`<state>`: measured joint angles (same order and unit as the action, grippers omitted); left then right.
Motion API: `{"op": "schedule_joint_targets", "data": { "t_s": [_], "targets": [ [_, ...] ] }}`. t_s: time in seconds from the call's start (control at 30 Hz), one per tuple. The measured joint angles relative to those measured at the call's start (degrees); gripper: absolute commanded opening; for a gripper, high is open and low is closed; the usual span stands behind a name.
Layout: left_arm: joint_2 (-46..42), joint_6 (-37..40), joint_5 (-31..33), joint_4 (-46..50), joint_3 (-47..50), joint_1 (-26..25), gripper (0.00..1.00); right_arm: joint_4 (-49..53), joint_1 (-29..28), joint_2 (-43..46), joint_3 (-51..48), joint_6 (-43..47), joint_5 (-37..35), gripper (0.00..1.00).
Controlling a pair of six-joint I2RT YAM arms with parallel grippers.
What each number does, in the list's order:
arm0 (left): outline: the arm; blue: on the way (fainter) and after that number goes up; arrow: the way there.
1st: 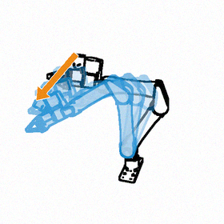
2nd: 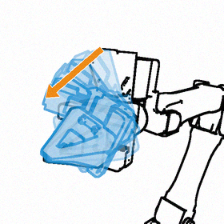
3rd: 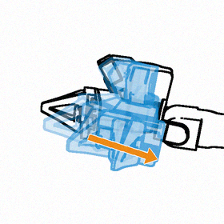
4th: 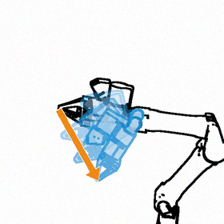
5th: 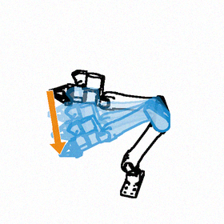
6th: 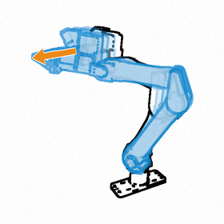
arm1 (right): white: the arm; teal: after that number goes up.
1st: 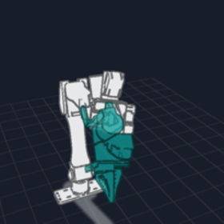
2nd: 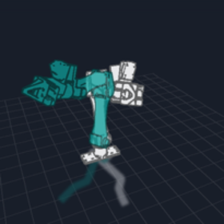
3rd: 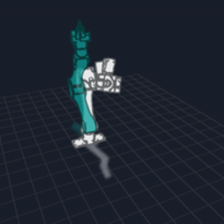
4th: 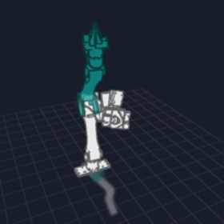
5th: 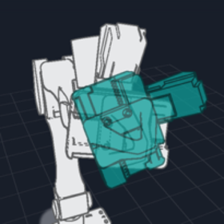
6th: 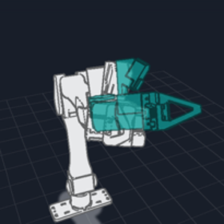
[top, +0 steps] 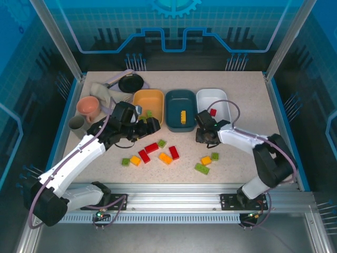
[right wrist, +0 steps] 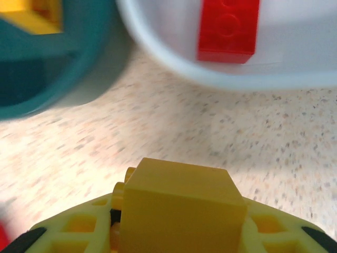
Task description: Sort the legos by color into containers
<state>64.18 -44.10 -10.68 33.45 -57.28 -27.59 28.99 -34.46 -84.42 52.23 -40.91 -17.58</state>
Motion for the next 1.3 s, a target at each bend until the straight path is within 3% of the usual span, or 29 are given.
{"op": "schedule_joint_targets", "data": {
  "t_s": [0.1,0.2,0.5,0.83,0.93,1.1,1.3],
  "targets": [
    [-0.5,-0.63,1.01,1.36,-0.92,-0.02,0.86,3.02,-4.24,3.65,3.5,0.9,-0.33,0.34],
    [0.24,-0.87,2.19,2.71,-3.39,-0.02,0.86,3.15,-5.03,1.66,9.27,3.28,0.74,0.34],
    [5.99,-1.05,4.04,2.86,-9.35,0.07,0.86,2.82,-0.55,-24.55,34.01,8.63,9.57,0.35],
    [7.52,-2.54,4.04,1.88,-9.44,0.11,0.86,7.32,7.3,-42.56,54.77,11.17,12.87,0.39],
    [8.59,-2.58,4.04,1.44,-9.46,0.11,0.86,10.05,8.02,-47.32,61.16,12.13,13.66,0.45],
    [10.54,-2.69,4.96,2.19,-10.51,0.11,0.86,14.23,8.11,-53.66,69.4,14.14,14.73,0.7],
    [10.36,-3.93,6.86,5.25,-12.15,0.11,0.85,16.39,7.76,-52.43,70.07,15.61,14.86,0.72]
  ]
}}
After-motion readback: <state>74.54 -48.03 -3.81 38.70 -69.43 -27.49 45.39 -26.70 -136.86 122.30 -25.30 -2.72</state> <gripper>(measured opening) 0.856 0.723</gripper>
